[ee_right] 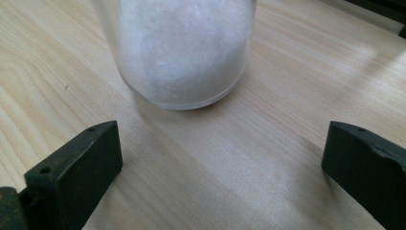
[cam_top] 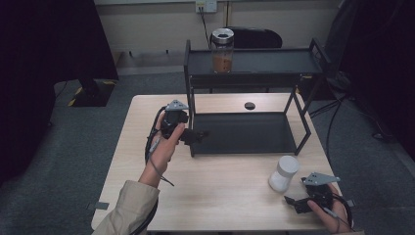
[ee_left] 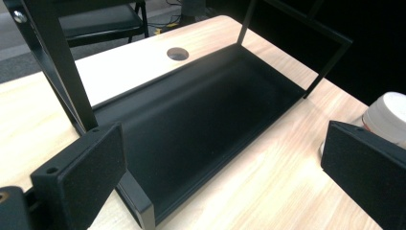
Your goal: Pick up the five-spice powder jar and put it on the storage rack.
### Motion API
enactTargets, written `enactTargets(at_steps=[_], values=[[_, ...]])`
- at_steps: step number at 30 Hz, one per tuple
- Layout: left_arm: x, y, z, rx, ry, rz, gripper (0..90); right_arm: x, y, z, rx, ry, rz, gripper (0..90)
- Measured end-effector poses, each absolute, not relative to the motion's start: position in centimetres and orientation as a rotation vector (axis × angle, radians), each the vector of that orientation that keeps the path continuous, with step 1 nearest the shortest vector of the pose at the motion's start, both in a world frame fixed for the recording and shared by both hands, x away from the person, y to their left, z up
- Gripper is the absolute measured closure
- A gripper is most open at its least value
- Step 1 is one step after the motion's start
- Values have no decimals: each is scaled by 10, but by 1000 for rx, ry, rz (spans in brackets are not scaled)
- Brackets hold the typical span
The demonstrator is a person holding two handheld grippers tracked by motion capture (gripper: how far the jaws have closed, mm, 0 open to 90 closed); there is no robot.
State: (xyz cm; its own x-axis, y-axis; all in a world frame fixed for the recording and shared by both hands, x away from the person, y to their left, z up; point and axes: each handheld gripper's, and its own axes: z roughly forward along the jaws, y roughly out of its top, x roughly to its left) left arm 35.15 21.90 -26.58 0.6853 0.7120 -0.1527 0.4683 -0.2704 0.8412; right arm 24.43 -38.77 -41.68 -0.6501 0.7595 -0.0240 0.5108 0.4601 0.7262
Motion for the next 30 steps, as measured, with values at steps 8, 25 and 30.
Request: enactTargets(at_steps=[8, 25, 30], values=[[341, 224, -281, 1921, 916, 306, 9, 244, -388, -417, 1076, 2369, 1004, 0], [329, 233, -322, 1924, 911, 314, 10, 244, -388, -417, 1077, 2368, 1004, 0], [327, 234, -333, 1927, 910, 315, 10, 244, -388, -417, 1077, 2368, 1004, 0]])
